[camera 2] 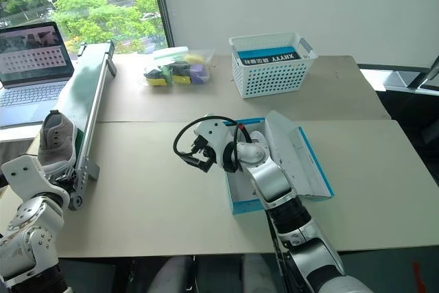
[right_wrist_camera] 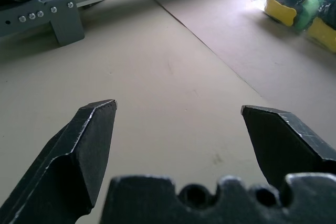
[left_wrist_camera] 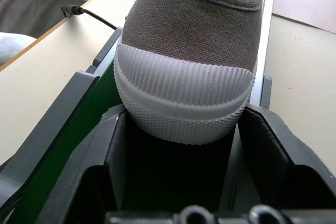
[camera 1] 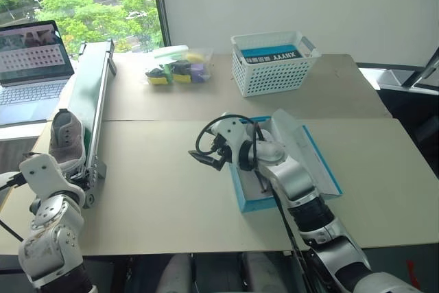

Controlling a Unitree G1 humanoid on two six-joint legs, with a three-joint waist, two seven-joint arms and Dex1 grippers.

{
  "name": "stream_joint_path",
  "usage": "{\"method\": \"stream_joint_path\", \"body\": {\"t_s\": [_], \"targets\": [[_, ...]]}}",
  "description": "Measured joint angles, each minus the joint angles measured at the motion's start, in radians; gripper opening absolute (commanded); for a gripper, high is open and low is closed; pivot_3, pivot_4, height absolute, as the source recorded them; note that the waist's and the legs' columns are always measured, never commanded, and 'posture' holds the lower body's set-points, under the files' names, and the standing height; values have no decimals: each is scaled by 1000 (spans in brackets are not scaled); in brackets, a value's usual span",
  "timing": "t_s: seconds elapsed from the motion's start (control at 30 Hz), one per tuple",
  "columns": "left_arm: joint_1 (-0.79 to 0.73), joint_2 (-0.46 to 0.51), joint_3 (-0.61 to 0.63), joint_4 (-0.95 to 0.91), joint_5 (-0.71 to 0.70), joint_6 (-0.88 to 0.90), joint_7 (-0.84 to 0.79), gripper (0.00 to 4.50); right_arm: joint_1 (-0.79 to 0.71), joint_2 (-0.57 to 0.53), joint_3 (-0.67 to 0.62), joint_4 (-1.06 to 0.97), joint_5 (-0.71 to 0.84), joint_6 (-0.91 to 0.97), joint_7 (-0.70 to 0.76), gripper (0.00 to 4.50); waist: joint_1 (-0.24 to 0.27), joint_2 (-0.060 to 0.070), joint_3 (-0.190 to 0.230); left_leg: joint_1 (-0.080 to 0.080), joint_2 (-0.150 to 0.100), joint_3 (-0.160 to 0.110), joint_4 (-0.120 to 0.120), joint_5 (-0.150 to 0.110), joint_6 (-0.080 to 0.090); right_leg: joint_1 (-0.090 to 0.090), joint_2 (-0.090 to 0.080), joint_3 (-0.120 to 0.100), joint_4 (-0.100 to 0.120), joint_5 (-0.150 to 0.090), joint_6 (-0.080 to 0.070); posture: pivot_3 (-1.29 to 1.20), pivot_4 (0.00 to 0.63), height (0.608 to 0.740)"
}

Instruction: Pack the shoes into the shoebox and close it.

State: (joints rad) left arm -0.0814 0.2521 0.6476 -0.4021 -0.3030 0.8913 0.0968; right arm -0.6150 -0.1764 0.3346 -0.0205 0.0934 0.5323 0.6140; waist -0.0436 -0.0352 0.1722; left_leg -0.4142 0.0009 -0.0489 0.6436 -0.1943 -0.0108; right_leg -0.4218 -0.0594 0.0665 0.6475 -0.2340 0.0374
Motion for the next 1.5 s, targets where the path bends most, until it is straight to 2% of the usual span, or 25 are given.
{"method": "stream_joint_path", "body": {"t_s": [0.07, 0.5, 0.97, 1.13, 1.17, 1.2, 1.37, 1.4, 1.5], "targets": [[0, 7, -16, 2, 5, 0, 0, 1846, 0, -1, 0, 0, 0, 0, -4, 4500, 1, 0, 0, 0, 0, 0, 0, 0, 0, 0, 0, 0, 0, 0, 0, 0, 150, 737], [-6, -11, -121, -5, 30, -123, 2, 1846, 0, -1, 0, 0, 1, 0, -7, 4500, 0, 0, 0, 0, 0, 0, 0, 0, 0, 0, 0, 0, 0, 0, 0, 0, 150, 737], [4, -8, -179, -5, 65, -128, 4, 1846, 0, -2, 0, 0, 0, 0, -8, 4500, 1, 0, 0, 0, 0, 0, 0, 0, 0, 0, 0, 0, 0, 0, 0, 0, 150, 737], [-6, 12, -252, -18, 72, -156, -40, 1846, 0, -2, 0, 0, 0, 0, -8, 4500, 1, 0, 0, 0, 0, 0, 0, 0, 0, 0, 0, 0, 0, 0, 0, 0, 150, 737], [-17, 12, -265, -22, 71, -163, -47, 2352, 0, -2, 0, 0, 0, 1, -9, 4500, 2, 0, 0, 0, 0, 0, 0, 0, 0, 0, 0, 0, 0, 0, 0, 0, 150, 737], [-30, 10, -275, -28, 71, -168, -47, 2514, 0, 0, 0, 0, 0, 1, -9, 4500, 2, 0, 0, 0, 0, 0, 0, 0, 0, 0, 0, 0, 0, 0, 0, 0, 150, 737], [-64, -9, -317, -96, 75, -175, -42, 4308, 0, 3, 1, 0, -1, 1, -14, 4500, -3, 0, 0, -1, 0, 0, 0, 0, 0, -1, 0, 0, 0, 0, 0, 0, 150, 737], [-65, -9, -324, -113, 77, -175, -41, 4455, 0, 3, 1, 0, -2, 1, -16, 4500, -3, -1, 0, -1, 0, 0, 0, 0, 0, -1, 0, 0, 0, 0, 0, 0, 150, 737], [-80, -7, -337, -228, 81, -152, -24, 4455, 0, 3, 2, 1, -2, 1, -21, 4500, -2, -1, 0, -1, 0, 0, 0, 0, 0, 0, 0, 0, 0, 0, 0, 0, 150, 737]]}}
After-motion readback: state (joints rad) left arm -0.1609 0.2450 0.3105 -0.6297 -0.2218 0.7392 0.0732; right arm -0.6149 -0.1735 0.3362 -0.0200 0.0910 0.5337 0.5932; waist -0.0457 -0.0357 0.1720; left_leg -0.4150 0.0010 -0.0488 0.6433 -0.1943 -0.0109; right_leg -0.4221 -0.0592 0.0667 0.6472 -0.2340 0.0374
